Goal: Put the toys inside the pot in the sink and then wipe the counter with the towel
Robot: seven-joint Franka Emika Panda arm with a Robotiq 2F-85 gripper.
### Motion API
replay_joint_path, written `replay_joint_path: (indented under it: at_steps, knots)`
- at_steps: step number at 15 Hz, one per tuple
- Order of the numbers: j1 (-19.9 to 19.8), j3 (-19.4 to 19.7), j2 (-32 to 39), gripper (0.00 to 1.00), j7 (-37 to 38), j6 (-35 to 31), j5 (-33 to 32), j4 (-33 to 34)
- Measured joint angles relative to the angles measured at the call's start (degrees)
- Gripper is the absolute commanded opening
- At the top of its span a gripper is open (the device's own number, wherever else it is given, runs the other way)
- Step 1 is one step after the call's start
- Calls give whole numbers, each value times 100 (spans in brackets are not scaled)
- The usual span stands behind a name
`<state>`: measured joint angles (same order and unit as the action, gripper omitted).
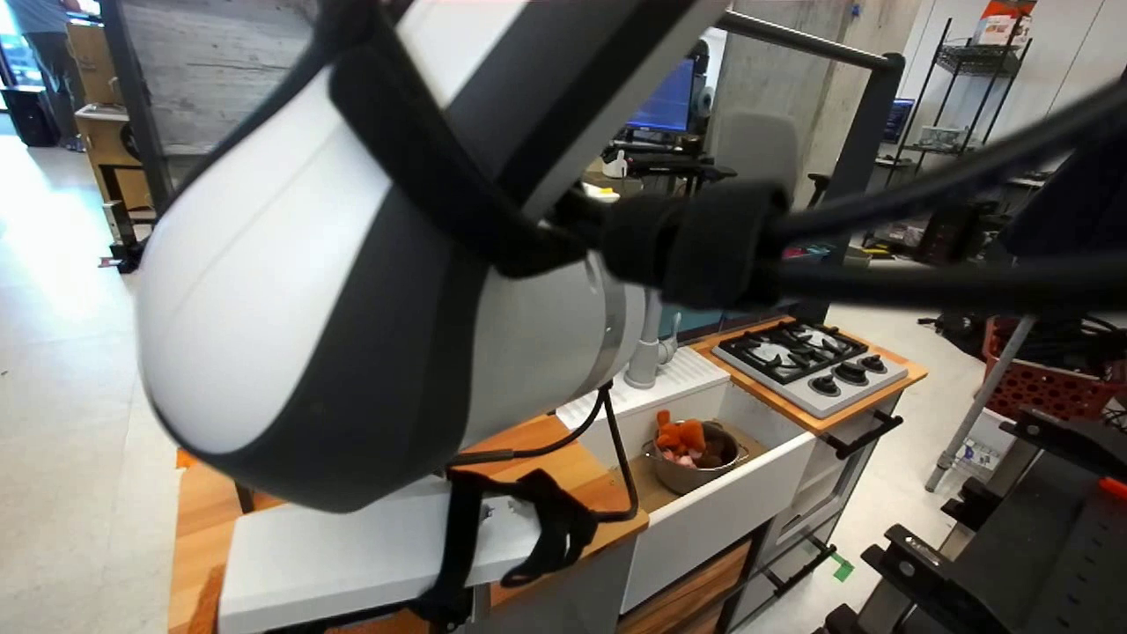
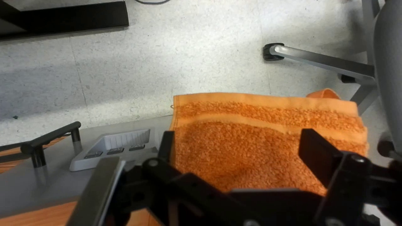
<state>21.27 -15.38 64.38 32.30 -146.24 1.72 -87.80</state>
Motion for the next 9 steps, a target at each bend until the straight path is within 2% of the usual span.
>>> replay_joint_path:
  at_steps: [3,6,9]
  knots:
    - [5,27,-268,100,-269,-692,307,-512]
    - [21,-20,-335,100,-717,-1831,451,-901]
    - [29,-22,-335,100,-780,-2021,451,-994]
